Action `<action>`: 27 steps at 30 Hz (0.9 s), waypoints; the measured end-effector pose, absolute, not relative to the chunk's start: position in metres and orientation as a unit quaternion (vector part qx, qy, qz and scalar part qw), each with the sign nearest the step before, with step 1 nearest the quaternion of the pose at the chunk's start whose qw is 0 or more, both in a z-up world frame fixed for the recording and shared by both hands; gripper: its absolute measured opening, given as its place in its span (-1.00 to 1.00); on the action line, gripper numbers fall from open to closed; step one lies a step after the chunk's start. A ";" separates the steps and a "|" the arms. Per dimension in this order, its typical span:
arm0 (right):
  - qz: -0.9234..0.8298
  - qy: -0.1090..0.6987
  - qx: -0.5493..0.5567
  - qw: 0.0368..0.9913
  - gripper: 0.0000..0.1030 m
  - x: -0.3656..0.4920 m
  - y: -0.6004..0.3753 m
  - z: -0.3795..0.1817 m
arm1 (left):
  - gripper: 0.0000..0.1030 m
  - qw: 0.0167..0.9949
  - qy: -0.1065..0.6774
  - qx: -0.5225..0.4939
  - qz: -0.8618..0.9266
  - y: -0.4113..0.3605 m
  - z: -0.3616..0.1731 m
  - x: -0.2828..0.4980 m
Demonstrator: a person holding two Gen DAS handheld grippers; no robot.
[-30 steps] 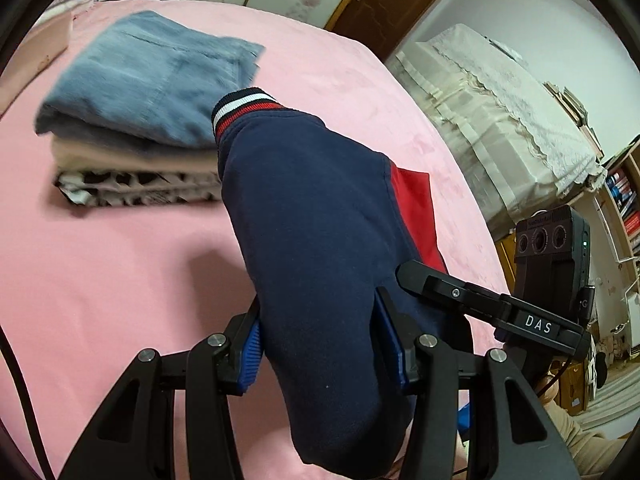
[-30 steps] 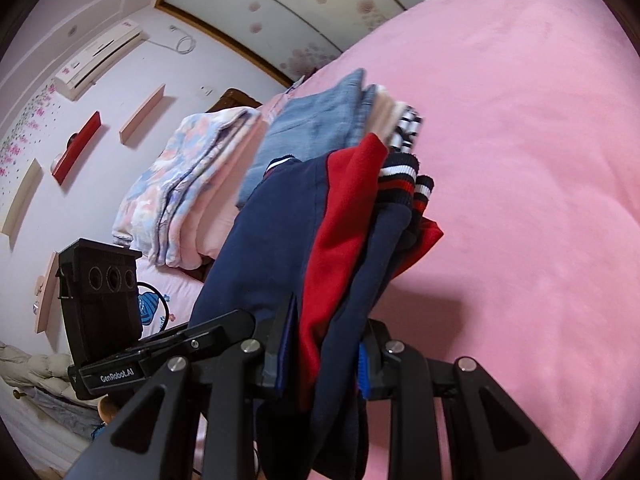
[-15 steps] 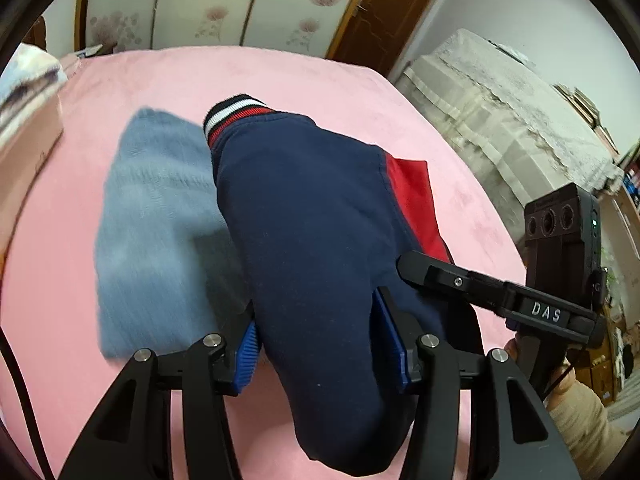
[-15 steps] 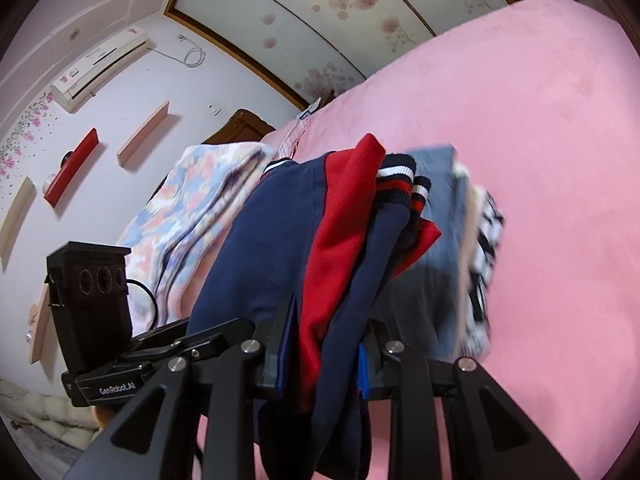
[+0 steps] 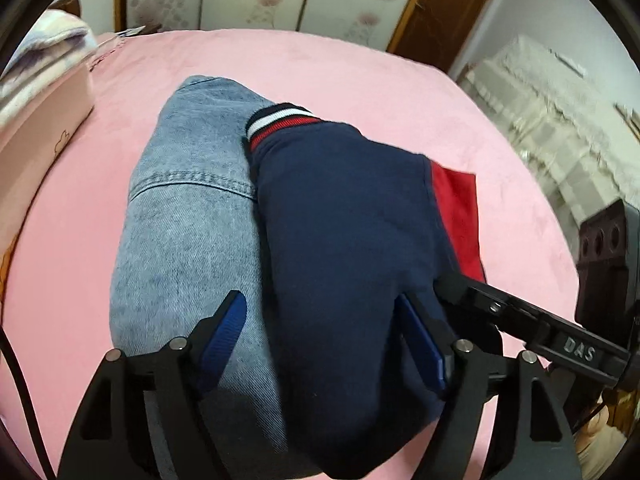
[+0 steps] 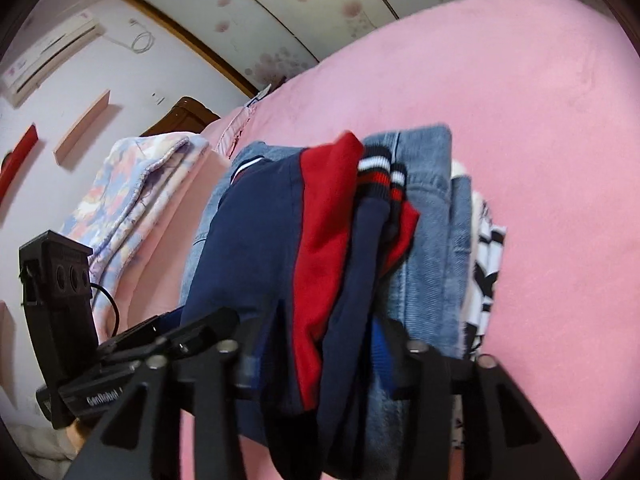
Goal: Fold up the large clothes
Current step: 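Lower the jacket onto the denim on the stack and open both tools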
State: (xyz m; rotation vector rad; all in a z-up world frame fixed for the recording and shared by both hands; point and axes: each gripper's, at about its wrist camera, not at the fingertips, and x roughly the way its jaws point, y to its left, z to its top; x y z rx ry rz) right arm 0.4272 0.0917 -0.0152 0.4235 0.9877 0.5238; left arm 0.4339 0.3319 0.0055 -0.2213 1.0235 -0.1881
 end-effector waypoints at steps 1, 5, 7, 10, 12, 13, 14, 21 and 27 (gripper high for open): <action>0.250 0.461 0.189 0.830 0.00 0.423 0.090 -0.010 | 0.49 0.861 0.490 -0.111 -0.084 0.333 0.007 0.432; 0.257 0.459 0.154 0.836 0.00 0.401 0.083 0.010 | 0.49 0.859 0.493 -0.124 -0.068 0.335 0.017 0.413; 0.256 0.459 0.141 0.839 0.00 0.388 0.079 0.021 | 0.49 0.857 0.492 -0.132 -0.070 0.332 0.026 0.402; 0.250 0.460 0.135 0.841 0.00 0.367 0.070 0.037 | 0.49 0.862 0.487 -0.128 -0.064 0.321 0.041 0.376; 0.249 0.462 0.135 0.841 0.00 0.353 0.064 0.046 | 0.49 0.863 0.486 -0.127 -0.056 0.313 0.050 0.360; 0.248 0.462 0.135 0.841 0.00 0.345 0.060 0.051 | 0.49 0.862 0.488 -0.127 -0.049 0.309 0.055 0.351; 0.247 0.462 0.131 0.841 0.00 0.336 0.057 0.055 | 0.49 0.861 0.491 -0.127 -0.042 0.306 0.057 0.340; 0.232 0.461 0.104 0.850 0.00 0.263 0.021 0.080 | 0.49 0.871 0.481 -0.095 -0.026 0.262 0.085 0.257; 0.218 0.444 0.084 0.865 0.00 0.203 -0.015 0.096 | 0.49 0.880 0.467 -0.088 -0.006 0.224 0.102 0.193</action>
